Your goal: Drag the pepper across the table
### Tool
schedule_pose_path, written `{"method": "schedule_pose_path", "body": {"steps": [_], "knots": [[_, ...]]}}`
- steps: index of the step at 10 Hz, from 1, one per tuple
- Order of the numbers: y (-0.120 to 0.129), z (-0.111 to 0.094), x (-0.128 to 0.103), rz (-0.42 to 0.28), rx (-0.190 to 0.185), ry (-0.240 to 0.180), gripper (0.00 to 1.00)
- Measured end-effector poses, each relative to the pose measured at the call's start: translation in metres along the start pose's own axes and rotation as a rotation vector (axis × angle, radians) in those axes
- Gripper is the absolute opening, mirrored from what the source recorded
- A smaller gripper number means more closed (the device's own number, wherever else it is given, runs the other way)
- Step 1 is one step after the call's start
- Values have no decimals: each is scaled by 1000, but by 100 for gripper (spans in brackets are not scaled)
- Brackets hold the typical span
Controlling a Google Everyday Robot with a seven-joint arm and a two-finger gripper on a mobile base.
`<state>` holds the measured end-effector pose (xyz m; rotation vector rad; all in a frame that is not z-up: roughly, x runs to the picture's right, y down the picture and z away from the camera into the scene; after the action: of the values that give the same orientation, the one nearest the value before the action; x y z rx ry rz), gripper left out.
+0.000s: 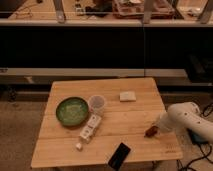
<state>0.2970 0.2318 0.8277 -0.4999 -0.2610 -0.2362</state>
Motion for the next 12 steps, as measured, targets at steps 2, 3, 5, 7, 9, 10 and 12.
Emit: {"method": "schedule_pose_path", "body": {"steps": [2, 3, 5, 7, 9, 10, 12], "knots": [[-3, -2, 0, -11, 4, 5, 22], [-7, -4, -4, -19, 8, 4, 22], [-11, -7, -8, -31, 14, 5, 22], [-14, -7, -13, -46, 15, 5, 22], [-21, -6, -22, -69, 16, 1, 22], [-26, -7, -27, -80, 20, -1, 22], [-34, -9, -32, -95, 27, -2, 22]]}}
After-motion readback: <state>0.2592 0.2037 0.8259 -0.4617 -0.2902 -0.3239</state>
